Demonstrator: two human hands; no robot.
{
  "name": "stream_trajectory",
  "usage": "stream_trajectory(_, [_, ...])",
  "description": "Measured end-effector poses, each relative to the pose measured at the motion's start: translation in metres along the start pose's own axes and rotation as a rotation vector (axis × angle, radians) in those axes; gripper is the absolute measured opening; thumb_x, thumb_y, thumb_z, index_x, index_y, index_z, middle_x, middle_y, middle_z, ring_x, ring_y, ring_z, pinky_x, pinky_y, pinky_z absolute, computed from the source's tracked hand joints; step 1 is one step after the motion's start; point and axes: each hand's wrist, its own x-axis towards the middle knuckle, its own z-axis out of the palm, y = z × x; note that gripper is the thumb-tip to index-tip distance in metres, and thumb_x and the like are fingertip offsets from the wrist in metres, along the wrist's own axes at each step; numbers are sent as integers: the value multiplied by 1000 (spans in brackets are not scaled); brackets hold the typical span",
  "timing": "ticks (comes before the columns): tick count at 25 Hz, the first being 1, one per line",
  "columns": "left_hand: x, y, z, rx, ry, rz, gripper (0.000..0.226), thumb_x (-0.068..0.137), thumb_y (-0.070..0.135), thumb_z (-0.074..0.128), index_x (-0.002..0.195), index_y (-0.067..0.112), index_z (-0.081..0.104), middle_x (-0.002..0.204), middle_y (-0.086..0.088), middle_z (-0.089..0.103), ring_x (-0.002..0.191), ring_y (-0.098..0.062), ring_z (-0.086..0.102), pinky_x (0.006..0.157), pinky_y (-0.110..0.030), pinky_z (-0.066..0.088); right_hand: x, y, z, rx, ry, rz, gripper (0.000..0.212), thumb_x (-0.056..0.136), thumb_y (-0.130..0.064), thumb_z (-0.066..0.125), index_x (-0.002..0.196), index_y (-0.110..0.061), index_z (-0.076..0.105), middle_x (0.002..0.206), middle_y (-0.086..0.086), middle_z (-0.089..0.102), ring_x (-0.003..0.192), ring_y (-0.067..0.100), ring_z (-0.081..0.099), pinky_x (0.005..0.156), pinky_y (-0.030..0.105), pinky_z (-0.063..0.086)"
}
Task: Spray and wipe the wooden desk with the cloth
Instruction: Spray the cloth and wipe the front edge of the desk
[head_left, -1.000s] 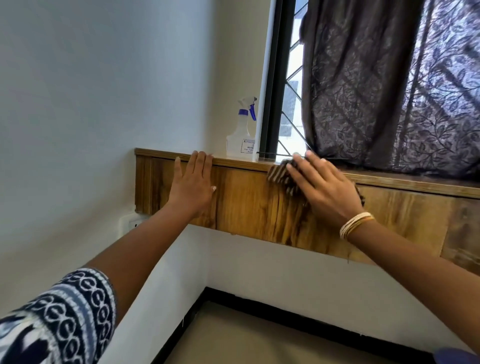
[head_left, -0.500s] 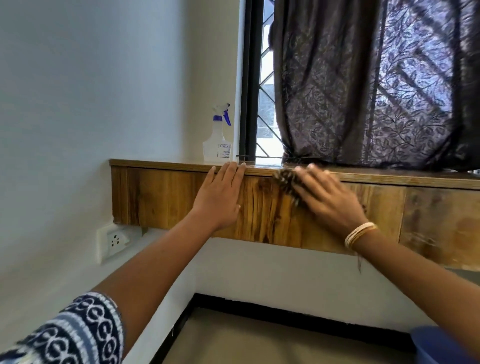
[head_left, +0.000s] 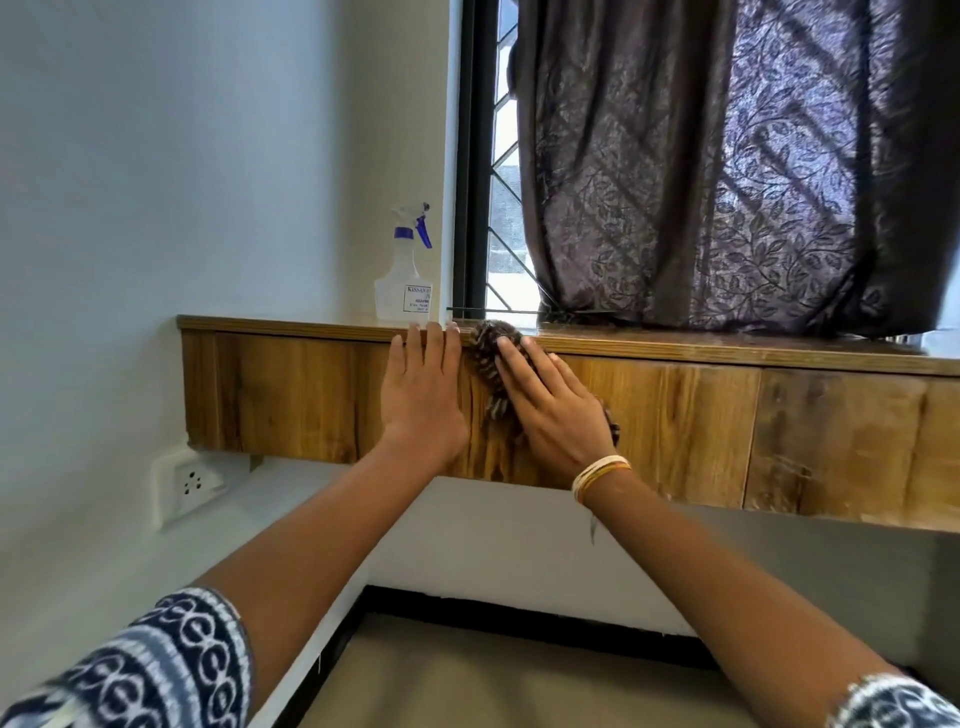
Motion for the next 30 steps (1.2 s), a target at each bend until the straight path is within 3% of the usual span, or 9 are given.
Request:
stream_trajectory(6, [12,17,1,-131,85,115,80,97,48,30,152,6,-11,162,-17,-8,150,-30,-9,120,-43,-6,-68,88,-20,-10,55,898,58,94,-13,27,151,0,25,159,22,17,146,41,19,118,51,23])
stream_trajectory(9, [15,17,5,-185,122,182,75,100,48,28,153,7,-6,163,-15,-1,150,-28,-6,120,-39,-5,-44,69,-25,46,171,1207,65,88,-3,33,151,-1,21,159,24,14,146,42,15,120,48,16])
stream_trajectory(11, [13,21,7,-189,132,178,74,100,46,29,154,7,-4,163,-15,0,150,-28,-6,120,-38,-4,-31,33,-15,53,138,917,68,86,-3,39,152,-3,22,159,23,13,147,41,11,119,47,12])
stream_trajectory(13, [11,23,9,-205,158,171,75,99,44,31,154,6,-3,163,-16,1,151,-28,-5,122,-39,-2,-35,-1,4,21,6,331,63,91,-8,43,151,-4,26,159,20,15,147,38,14,118,47,18])
stream_trajectory(15, [10,21,9,-218,173,171,76,98,43,33,154,7,-2,163,-16,2,151,-28,-3,122,-40,1,-41,8,10,4,-46,69,56,96,-13,37,151,-6,29,161,16,15,148,35,15,118,46,22])
stream_trajectory(18, [11,22,8,-259,212,208,75,97,42,39,155,6,8,161,-17,12,151,-29,6,123,-42,8,-65,48,7,10,49,287,49,99,-16,35,147,-10,38,160,13,21,147,33,20,116,47,27])
stream_trajectory(25, [32,61,-6,-454,374,370,42,98,27,50,135,6,50,130,-13,58,123,-29,54,105,-41,44,-97,62,-6,86,166,1332,59,89,-3,38,148,-5,34,159,20,19,144,40,24,110,54,37])
stream_trajectory(27, [37,66,-7,-476,445,342,35,98,26,52,124,5,59,114,-13,66,105,-28,62,92,-40,50,-71,44,-4,104,191,1228,63,87,-7,35,150,-8,30,160,20,16,146,40,20,113,54,32])
stream_trajectory(30, [49,70,-9,-411,470,371,31,98,27,44,116,7,61,101,-9,64,89,-26,60,78,-37,48,-58,9,10,89,97,548,63,93,-12,32,154,-23,22,161,16,15,148,37,16,117,48,22])
